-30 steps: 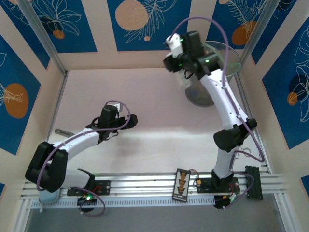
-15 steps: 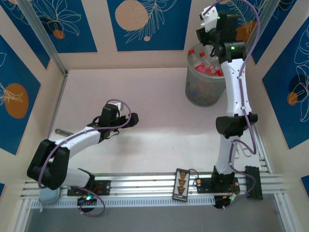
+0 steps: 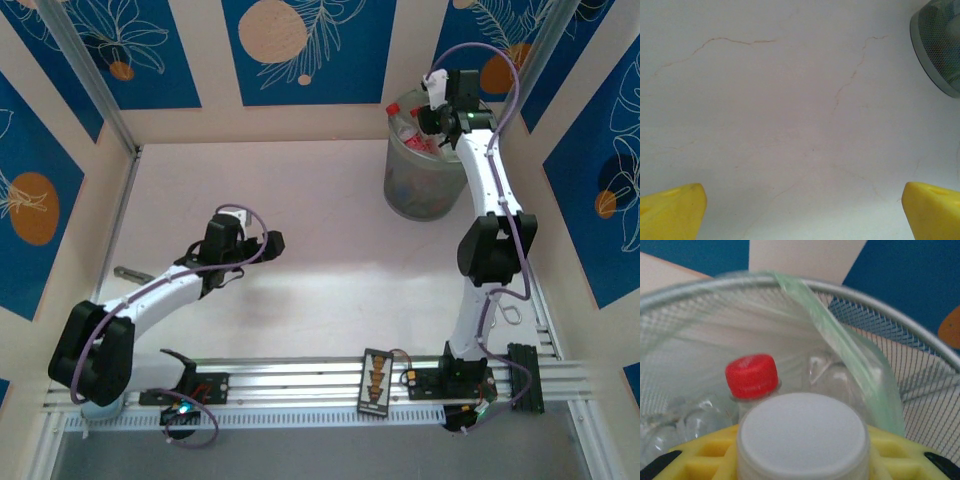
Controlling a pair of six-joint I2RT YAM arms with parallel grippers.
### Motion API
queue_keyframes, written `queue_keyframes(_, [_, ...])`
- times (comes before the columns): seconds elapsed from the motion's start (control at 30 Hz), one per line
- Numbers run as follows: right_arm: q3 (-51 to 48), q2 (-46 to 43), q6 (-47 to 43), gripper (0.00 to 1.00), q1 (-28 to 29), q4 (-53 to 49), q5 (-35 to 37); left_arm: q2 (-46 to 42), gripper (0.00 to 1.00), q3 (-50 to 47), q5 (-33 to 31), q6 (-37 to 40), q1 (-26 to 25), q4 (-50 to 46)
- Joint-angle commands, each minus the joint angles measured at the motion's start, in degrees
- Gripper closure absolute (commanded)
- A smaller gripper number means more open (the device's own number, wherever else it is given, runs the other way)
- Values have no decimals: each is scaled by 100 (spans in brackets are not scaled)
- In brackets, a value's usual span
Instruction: Put the plastic bottles in the bin
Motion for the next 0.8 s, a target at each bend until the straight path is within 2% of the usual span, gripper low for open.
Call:
queue_keyframes(0.0, [-475, -507, 201, 69, 4, 352, -317, -68, 0, -25, -99, 85, 89, -116])
queue_keyframes(0.07, [-763, -585, 114, 67, 2, 446, -283, -30, 0, -8, -68, 77, 89, -83])
queue_keyframes(0.17, [-803, -582, 236, 59, -55, 341, -423, 38, 0, 25, -16, 55, 89, -46])
queue_keyframes(0.23, [-596, -567, 317, 48, -66, 124, -516, 64, 0, 40, 1, 44, 89, -32])
queue_keyframes(0.43, [489, -412, 722, 28, -93, -818, -848, 64, 0, 21, 11, 3, 89, -1])
queue_keyframes(0.6, [1193, -337, 1144, 26, -145, -1428, -1013, 67, 0, 13, 9, -4, 89, 8])
queue_keyframes(0.77, [1194, -339, 1637, 43, -257, -1577, -1256, 93, 0, 17, 17, -3, 85, 24])
